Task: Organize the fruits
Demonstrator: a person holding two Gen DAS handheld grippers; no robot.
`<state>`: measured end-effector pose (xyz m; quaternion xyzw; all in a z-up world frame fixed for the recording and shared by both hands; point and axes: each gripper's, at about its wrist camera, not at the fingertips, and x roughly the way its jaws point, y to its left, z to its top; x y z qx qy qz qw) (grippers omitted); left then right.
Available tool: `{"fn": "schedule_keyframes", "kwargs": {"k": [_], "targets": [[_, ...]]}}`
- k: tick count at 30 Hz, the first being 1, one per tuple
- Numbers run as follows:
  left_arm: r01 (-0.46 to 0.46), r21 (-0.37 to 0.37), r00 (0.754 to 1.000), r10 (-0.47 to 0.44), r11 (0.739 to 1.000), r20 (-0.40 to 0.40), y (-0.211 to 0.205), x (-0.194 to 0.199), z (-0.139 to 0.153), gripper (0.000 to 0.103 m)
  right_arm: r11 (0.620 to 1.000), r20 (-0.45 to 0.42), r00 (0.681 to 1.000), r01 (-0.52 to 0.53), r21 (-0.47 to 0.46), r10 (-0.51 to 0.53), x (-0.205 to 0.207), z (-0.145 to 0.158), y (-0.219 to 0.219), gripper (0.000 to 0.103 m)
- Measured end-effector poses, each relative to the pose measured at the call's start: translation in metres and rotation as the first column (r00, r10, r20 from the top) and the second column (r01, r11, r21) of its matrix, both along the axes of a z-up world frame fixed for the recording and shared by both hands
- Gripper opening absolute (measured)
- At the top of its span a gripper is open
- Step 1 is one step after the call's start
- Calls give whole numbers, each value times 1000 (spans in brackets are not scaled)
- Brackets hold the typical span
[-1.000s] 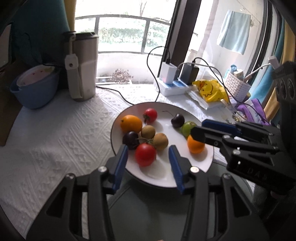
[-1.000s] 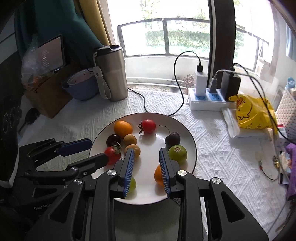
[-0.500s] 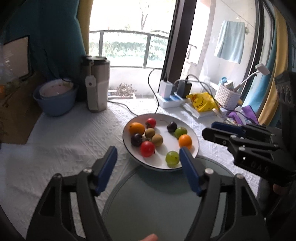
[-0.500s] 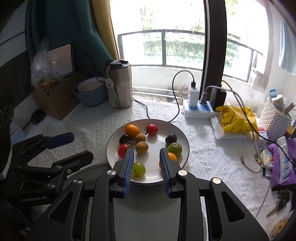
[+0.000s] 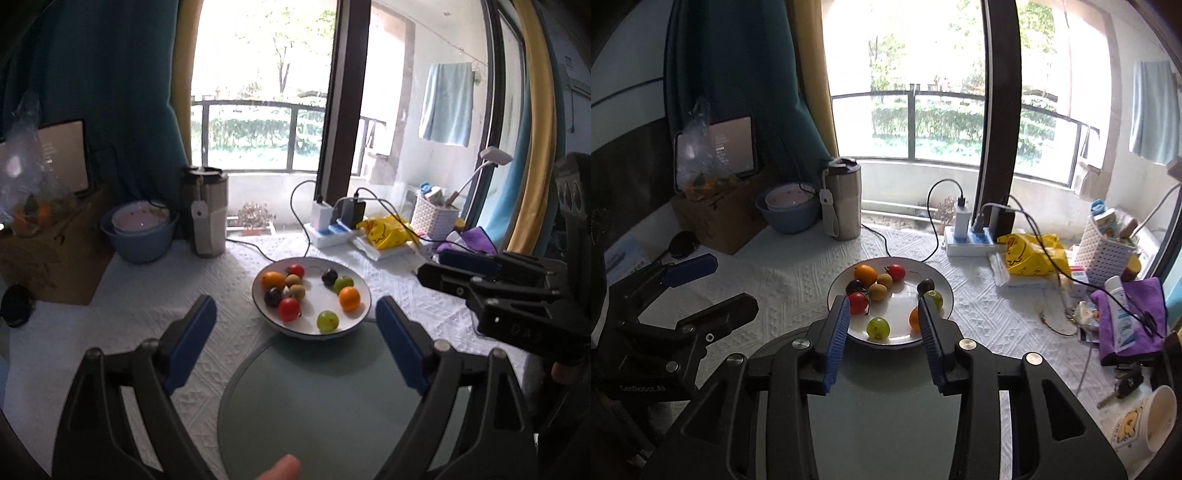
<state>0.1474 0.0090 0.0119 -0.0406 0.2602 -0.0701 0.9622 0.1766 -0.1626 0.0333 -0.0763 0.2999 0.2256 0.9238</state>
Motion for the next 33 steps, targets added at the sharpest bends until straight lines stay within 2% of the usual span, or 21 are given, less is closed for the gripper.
{"fn": "schedule_keyframes", "kwargs": {"k": [9, 10, 11, 13, 14, 23, 33], "targets": [[-68, 41, 993, 63, 997, 99, -5, -46, 24, 89, 999, 67, 997, 27, 22, -28, -41, 24, -12, 42], [-84, 57, 991, 78, 995, 111, -6, -51, 27, 89, 999, 81, 996, 32, 23, -33, -47, 28, -13, 46], [-92, 64, 990, 85, 994, 116, -6, -54, 29, 89, 999, 91, 995, 35, 25, -37, -52, 31, -14, 58], [-103, 64, 988, 95, 993, 118, -7, -61, 35, 89, 999, 109, 993, 35, 33, -39, -61, 37, -16, 75], [-110, 66, 988, 101, 992, 116, -8, -63, 36, 89, 999, 120, 992, 37, 36, -41, -67, 41, -17, 76], [-122, 62, 974, 107, 991, 202, -12, -96, 58, 89, 996, 201, 976, 75, 45, -82, -101, 68, -29, 78], [-142, 68, 970, 125, 988, 210, -8, -106, 64, 89, 995, 228, 969, 78, 68, -92, -114, 77, -34, 78]]}}
